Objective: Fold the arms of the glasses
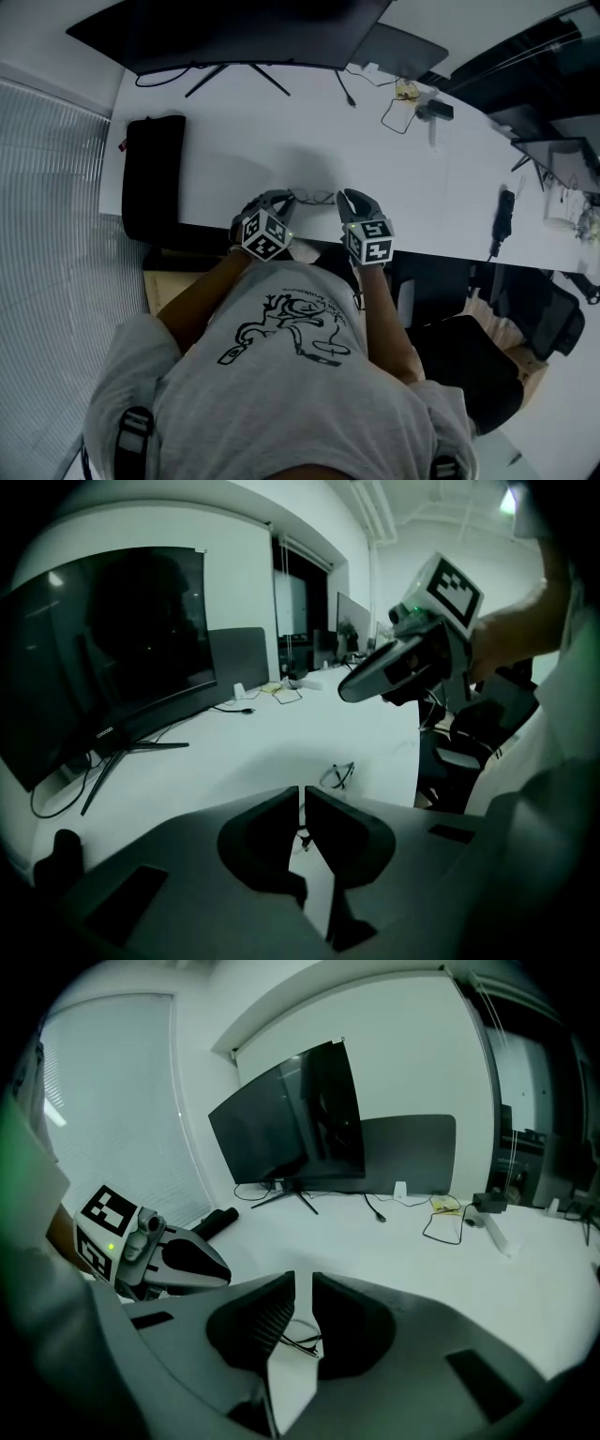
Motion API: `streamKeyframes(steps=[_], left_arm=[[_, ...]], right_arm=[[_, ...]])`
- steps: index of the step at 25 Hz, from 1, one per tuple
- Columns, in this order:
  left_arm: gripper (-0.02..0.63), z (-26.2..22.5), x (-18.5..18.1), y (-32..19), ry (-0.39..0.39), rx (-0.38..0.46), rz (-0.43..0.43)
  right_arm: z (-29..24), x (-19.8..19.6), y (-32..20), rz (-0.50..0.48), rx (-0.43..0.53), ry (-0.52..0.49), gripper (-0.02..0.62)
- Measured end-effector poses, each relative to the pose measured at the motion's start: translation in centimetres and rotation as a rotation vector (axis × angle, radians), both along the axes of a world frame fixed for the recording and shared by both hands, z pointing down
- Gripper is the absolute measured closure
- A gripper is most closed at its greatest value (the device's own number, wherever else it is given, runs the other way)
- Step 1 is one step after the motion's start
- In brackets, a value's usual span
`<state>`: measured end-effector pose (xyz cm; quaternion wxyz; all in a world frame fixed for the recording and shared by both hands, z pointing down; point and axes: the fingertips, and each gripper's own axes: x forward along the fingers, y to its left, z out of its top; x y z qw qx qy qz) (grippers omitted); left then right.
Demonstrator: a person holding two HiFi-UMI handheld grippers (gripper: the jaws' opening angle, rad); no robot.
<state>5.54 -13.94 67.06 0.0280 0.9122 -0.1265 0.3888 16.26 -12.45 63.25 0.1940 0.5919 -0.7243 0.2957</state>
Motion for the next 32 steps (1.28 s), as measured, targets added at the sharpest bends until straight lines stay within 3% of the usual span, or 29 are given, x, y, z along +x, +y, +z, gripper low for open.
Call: streamKeyframes(steps=[6,15,32], left_arm=[[0.577,-6.3,0.7,-1.8,0.163,-0.029,-0.099],[0.584,-14.7,1.0,-3.1,0.354,-0.051,-0.169],[0.584,-26.1,-0.1,-3.2,0.561,0.001,-0.186]], right_arm=[[-4.6,0.4,-0.6,0.001,0.075,-0.010,0.538],[-11.6,0.1,-1.3,-0.021,0.165,-0.015,0.548],[-23.0,-2.7,-0.8,-0.090,0.304,0.033,0.551]])
